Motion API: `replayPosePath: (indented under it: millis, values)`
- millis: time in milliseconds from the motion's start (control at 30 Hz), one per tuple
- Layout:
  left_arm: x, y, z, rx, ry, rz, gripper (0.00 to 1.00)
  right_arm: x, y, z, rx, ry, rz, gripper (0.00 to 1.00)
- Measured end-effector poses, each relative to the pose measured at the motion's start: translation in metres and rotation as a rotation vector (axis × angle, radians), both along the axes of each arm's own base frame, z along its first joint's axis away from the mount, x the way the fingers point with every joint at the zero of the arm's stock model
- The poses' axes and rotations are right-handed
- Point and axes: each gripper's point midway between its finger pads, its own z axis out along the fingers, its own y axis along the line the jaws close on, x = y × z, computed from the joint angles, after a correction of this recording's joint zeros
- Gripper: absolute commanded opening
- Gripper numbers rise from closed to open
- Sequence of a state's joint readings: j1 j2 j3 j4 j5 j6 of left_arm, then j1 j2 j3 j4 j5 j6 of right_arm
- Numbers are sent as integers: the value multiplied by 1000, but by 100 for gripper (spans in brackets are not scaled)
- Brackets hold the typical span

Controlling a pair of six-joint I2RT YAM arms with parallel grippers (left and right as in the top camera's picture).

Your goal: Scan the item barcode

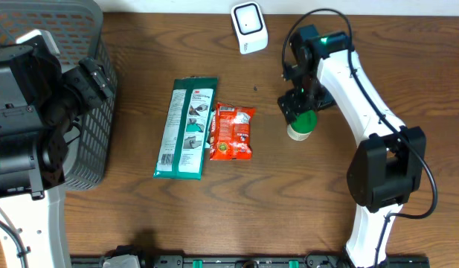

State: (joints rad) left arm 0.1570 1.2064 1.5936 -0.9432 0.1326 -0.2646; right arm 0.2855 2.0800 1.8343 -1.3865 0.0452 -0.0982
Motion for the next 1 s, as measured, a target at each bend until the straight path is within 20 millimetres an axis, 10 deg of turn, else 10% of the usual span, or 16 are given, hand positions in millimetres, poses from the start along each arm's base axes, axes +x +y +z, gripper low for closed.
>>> replayPosePath:
  millis: [500, 1000]
  values:
    - [0, 0, 0, 0, 0, 0, 85, -7, -3, -47, -9, 6, -45, 65]
    - [0, 0, 0, 0, 0, 0, 85, -15, 36, -44, 197, 78, -287, 99]
